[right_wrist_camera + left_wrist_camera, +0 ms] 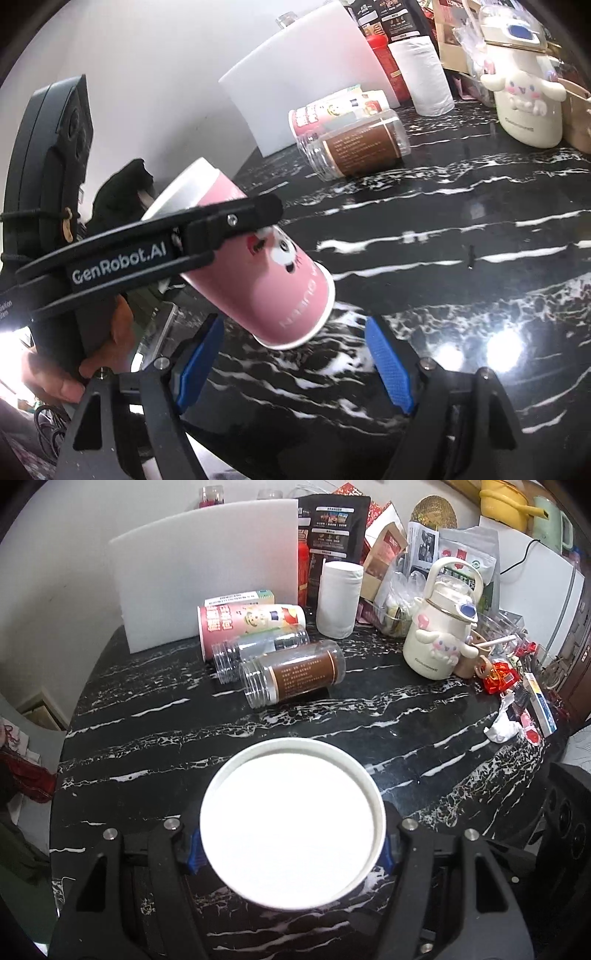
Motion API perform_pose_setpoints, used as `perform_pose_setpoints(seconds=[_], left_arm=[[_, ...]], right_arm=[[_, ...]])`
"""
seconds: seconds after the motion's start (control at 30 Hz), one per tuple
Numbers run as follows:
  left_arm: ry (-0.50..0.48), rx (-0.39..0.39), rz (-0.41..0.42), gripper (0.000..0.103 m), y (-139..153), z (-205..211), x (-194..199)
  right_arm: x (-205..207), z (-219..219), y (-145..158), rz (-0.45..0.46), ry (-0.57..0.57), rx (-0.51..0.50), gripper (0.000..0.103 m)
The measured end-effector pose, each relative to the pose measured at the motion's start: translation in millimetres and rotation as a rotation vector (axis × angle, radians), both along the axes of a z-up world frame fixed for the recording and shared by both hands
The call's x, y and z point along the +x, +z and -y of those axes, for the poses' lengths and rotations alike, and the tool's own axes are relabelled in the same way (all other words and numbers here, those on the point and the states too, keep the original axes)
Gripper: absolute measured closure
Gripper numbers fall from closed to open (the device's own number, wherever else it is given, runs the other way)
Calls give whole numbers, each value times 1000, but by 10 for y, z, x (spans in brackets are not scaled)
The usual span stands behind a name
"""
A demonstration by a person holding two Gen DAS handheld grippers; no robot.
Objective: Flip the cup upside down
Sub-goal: 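Rotate the pink cup with the left gripper so its open rim faces down, then lower the inverted pink cup onto the table and open the left gripper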
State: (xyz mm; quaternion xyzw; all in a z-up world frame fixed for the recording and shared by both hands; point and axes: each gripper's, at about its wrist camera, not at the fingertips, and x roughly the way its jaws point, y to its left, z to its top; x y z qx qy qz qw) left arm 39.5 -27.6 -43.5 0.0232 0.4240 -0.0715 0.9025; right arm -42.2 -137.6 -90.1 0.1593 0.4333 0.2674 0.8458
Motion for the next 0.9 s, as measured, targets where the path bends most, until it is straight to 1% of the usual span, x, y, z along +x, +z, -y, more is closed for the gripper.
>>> perform_pose_setpoints(seconds=[0.27, 0.57, 0.7, 0.73, 0.8, 0.9], left_arm=[[15, 16, 42, 37, -19, 18, -22], [20, 15, 39, 37, -24, 25, -24], [24, -6, 27, 36, -23, 1, -13], [29, -8, 26, 35, -18, -9, -12], [45, 0, 31, 28, -1, -25, -8], [61, 10, 52, 26, 51, -49, -15]], right_arm=[[-12, 130, -101, -45, -35, -20, 24], [-32, 130, -87, -47, -25, -22, 24], [-44, 142, -50, -37, -28, -22, 24], [-47, 148, -39, -35, -30, -22, 24], [-51, 161, -14, -29, -32, -21, 24], [-61, 176, 18, -19, -36, -33, 24]])
